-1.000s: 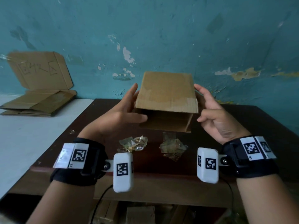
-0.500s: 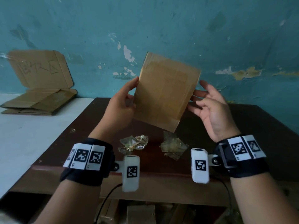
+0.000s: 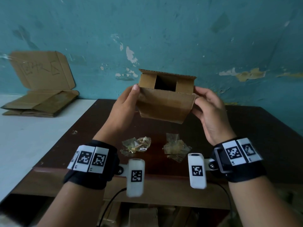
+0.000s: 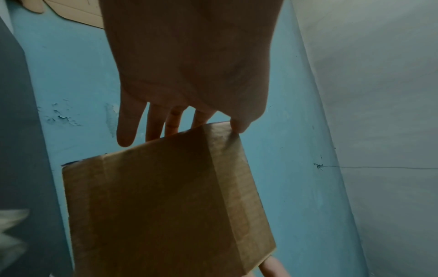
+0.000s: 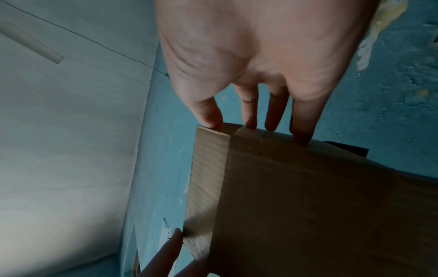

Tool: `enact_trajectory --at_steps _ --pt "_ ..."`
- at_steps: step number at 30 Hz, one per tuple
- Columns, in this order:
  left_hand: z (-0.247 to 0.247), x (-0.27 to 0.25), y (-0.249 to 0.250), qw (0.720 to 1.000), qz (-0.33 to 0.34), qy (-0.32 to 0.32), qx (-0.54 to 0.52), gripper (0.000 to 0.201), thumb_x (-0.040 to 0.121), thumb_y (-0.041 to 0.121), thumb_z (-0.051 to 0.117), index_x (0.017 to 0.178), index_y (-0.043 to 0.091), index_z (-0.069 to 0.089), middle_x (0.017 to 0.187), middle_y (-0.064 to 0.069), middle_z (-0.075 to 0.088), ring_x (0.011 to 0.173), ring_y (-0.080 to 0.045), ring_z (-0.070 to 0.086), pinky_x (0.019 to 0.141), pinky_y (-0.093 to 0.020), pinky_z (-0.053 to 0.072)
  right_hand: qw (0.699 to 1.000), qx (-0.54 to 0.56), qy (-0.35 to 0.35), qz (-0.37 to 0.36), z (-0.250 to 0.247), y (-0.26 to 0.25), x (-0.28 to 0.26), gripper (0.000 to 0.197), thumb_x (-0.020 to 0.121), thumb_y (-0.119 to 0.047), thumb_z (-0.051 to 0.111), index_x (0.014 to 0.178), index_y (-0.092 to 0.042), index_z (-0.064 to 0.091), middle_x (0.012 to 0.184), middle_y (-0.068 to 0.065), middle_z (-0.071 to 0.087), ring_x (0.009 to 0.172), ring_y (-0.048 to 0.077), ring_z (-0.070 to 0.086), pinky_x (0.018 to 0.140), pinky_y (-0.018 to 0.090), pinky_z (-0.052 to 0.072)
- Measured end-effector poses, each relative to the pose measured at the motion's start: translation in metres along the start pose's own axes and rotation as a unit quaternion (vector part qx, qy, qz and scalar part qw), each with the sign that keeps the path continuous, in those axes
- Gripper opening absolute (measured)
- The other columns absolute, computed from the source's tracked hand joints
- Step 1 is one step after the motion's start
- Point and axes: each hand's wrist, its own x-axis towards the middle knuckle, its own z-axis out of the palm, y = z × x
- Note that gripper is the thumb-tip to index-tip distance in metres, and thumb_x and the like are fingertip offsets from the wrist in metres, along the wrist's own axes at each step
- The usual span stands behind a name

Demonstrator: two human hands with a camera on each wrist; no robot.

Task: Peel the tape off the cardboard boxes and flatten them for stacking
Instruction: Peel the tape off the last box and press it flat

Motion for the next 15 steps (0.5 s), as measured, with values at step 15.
enact_trajectory --at_steps 15 --pt "0.017 -0.003 0.0 0.996 -0.036 0.025 0.079 0.066 0.084 0.035 0.082 0.139 0.018 0.05 0.124 0.007 0.06 0.105 -0.009 0.064 0.08 -0.017 0.05 0.985 -0.168 -0.014 -0.027 0.012 0.012 -0.008 0.075 0.078 -0.033 0.078 0.144 -0.028 0.043 0.143 0.0 0.044 0.131 0.011 0.046 0.115 0.039 0.04"
